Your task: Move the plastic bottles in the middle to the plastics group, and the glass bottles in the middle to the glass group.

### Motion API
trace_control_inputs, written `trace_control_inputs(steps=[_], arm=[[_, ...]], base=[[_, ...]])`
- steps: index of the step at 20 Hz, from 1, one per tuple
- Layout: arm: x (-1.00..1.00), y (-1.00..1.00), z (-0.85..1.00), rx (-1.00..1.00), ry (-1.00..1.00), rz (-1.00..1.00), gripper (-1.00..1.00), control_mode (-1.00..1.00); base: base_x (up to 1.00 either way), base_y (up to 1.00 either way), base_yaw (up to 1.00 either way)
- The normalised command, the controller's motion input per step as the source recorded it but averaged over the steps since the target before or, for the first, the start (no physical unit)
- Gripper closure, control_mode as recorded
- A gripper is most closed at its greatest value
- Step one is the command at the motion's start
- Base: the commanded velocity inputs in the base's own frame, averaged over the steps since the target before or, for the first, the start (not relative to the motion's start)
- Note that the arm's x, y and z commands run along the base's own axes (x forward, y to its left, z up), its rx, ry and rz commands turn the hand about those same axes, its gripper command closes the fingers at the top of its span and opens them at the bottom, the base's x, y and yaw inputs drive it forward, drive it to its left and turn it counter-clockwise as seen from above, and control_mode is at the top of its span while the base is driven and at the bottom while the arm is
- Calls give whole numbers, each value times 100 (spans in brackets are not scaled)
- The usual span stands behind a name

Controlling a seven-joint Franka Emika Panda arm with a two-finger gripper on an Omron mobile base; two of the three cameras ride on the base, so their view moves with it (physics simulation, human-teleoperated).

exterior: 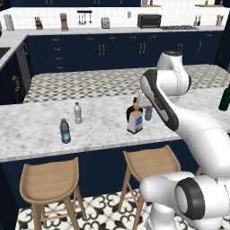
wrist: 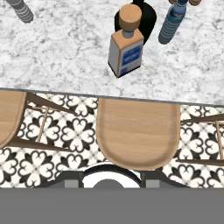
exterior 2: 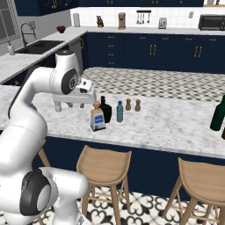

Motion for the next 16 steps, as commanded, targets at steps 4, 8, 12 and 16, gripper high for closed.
trace_control_inputs(steps=[4,8,12,16], arm=[[-7,-5,-6,0,0,0,-100,-100],[20,-22,-30,-1,0,0,-100,-100],[62,-12,-21,0,0,0,-100,-100],[71,7,-15,0,-1,0,-100,-100]], base=[[0,0,0],[0,0,0],[0,0,0],[0,0,0]])
